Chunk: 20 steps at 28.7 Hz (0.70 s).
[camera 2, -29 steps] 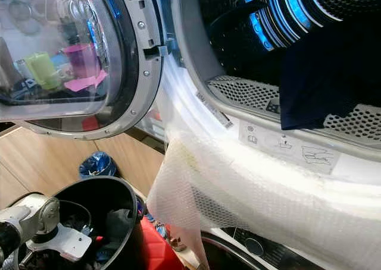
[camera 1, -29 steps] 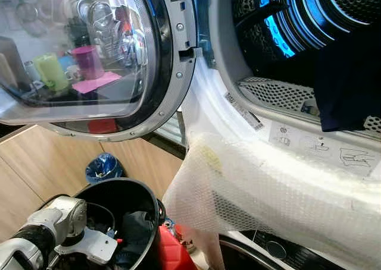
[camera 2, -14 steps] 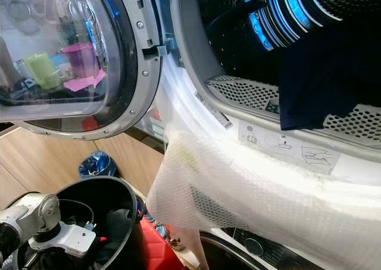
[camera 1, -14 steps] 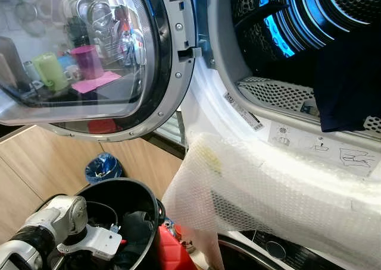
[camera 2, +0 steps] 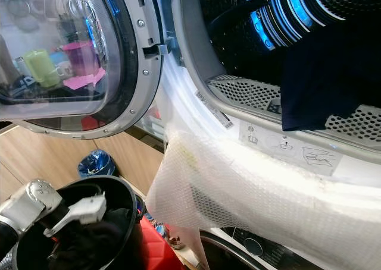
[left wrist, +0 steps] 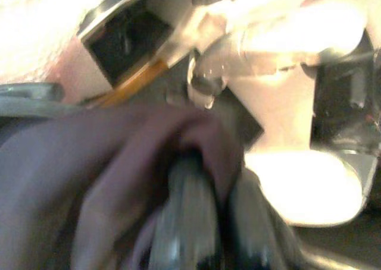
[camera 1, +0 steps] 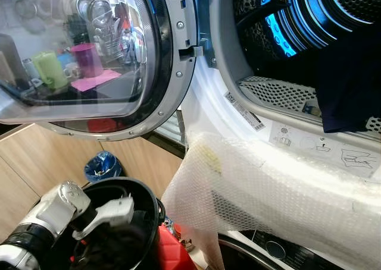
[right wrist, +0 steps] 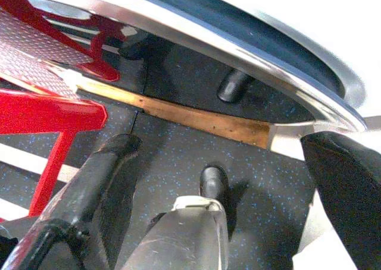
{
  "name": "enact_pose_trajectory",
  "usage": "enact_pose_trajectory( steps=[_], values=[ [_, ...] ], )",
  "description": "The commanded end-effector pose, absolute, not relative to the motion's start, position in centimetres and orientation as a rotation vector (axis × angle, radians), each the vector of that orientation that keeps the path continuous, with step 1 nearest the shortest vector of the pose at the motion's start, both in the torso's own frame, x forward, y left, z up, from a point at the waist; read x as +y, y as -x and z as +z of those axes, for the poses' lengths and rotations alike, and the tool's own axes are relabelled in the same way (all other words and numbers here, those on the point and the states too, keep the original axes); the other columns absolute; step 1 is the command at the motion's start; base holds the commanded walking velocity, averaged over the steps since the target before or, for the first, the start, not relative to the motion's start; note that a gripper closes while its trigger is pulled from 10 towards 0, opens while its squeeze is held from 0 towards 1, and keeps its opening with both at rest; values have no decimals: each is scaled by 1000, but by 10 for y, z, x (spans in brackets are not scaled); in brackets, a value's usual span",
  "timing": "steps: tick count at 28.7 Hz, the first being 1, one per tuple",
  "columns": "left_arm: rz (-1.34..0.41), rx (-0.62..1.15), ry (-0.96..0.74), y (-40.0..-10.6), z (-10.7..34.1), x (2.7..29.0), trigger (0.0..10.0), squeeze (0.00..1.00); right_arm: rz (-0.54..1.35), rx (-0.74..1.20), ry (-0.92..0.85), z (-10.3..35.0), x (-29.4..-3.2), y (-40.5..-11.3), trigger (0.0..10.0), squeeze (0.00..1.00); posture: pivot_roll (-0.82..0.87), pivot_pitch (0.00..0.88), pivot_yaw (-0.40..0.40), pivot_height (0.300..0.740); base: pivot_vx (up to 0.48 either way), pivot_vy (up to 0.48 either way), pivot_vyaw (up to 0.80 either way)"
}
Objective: Clothes washing
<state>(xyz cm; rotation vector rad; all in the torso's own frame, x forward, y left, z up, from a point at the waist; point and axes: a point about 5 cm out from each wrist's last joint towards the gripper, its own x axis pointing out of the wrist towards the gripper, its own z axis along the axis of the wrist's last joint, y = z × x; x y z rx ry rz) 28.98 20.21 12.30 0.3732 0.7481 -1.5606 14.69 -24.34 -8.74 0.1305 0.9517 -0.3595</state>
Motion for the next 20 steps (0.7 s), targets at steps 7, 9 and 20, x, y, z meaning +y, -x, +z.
enact_pose_trajectory(
  steps=[7, 9, 20],
  values=[
    [-1706, 482, -210, -290, 167, 163, 0, 0, -317, 950, -139, -89, -234, -150, 10000, 0, 89, 0, 111, 740, 0, 0, 0],
    [-1785, 384, -141, -287, 187, 148, 0, 0, -313, 943, -141, -88, -233, -152, 10000, 0, 85, 0, 111, 740, 0, 0, 0],
    [-2009, 134, 41, -284, 229, 94, 0, 0, -282, 930, -143, -87, -227, -156, 10000, 0, 74, 0, 118, 740, 0, 0, 0]
  ],
)
